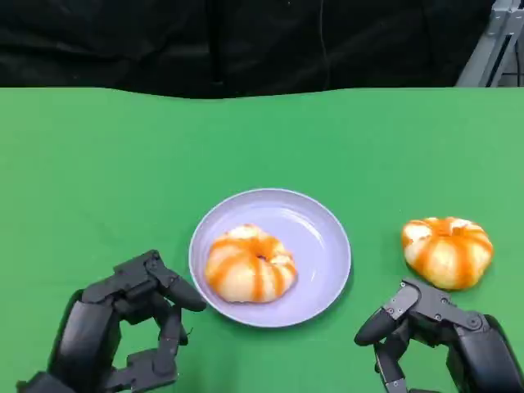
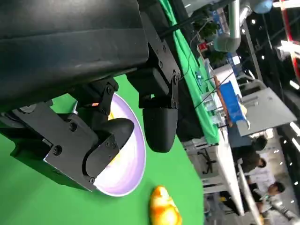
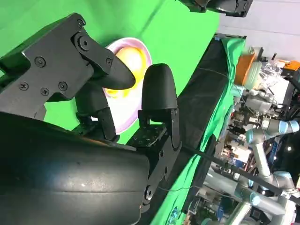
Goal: Grasp the bread from the table and place it into the plate.
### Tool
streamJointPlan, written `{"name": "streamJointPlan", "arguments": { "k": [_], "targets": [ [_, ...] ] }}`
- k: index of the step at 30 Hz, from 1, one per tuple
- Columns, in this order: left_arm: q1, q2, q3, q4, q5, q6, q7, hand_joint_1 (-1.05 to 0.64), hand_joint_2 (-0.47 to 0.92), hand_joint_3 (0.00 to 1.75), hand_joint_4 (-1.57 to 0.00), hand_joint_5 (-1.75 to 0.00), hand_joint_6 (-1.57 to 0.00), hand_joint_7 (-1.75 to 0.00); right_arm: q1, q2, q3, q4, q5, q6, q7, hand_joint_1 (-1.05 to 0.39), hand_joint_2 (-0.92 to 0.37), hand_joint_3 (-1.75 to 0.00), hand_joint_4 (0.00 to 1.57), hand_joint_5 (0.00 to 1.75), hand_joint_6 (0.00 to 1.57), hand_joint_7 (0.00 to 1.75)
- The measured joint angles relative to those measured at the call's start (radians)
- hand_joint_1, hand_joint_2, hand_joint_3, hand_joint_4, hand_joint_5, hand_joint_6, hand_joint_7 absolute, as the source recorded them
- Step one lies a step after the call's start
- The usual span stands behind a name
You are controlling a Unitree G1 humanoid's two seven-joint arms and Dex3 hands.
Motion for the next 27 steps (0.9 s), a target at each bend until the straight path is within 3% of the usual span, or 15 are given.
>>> {"name": "streamJointPlan", "arguments": {
  "k": [9, 27],
  "targets": [
    [-0.005, -0.010, 0.008, 0.032, -0.095, 0.025, -0.054, 0.02, 0.37, 1.50, -0.85, -1.74, -0.82, -1.55, 0.001, 0.020, 0.007, 0.046, 0.070, 0.006, 0.010, -0.05, -0.45, -1.22, 0.66, 1.64, 0.65, 1.39],
    [-0.014, -0.010, 0.011, 0.119, -0.115, -0.039, -0.089, -0.03, 0.31, 1.52, -0.88, -1.70, -0.85, -1.53, 0.020, -0.010, -0.006, 0.100, 0.101, -0.106, 0.040, -0.09, -0.47, -1.17, 0.69, 1.63, 0.66, 1.40]
  ]
}}
